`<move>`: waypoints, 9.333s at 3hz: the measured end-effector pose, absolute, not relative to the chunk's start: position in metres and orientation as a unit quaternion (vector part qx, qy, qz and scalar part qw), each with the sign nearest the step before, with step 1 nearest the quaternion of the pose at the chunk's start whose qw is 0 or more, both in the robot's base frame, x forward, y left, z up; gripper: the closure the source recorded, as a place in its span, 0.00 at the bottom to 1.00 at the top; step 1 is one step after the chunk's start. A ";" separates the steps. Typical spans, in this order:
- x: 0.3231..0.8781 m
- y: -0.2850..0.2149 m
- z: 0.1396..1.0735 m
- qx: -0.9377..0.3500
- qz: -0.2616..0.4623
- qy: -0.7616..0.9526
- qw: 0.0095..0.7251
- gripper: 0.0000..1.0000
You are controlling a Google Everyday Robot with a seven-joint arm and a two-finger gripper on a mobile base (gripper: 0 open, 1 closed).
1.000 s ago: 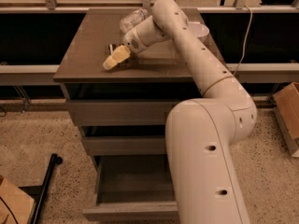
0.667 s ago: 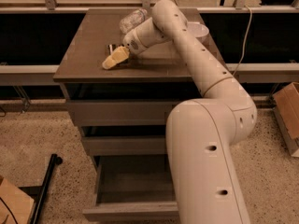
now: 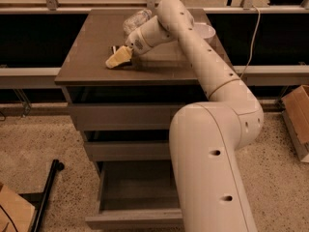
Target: Place rxbar chocolate into bottom drawer
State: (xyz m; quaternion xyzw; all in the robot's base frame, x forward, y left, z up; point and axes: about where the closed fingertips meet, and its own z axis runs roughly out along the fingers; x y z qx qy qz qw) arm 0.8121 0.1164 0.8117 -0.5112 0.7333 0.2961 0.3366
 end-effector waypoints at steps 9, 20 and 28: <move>0.812 0.116 0.820 -0.511 0.296 0.733 0.337 0.73; 0.569 0.061 0.893 -0.644 0.231 0.666 0.297 1.00; 0.529 -0.042 0.640 -0.579 0.300 0.719 0.243 1.00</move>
Offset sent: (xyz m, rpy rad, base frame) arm -0.0497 -0.0288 0.0518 0.0790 -0.1613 -0.0349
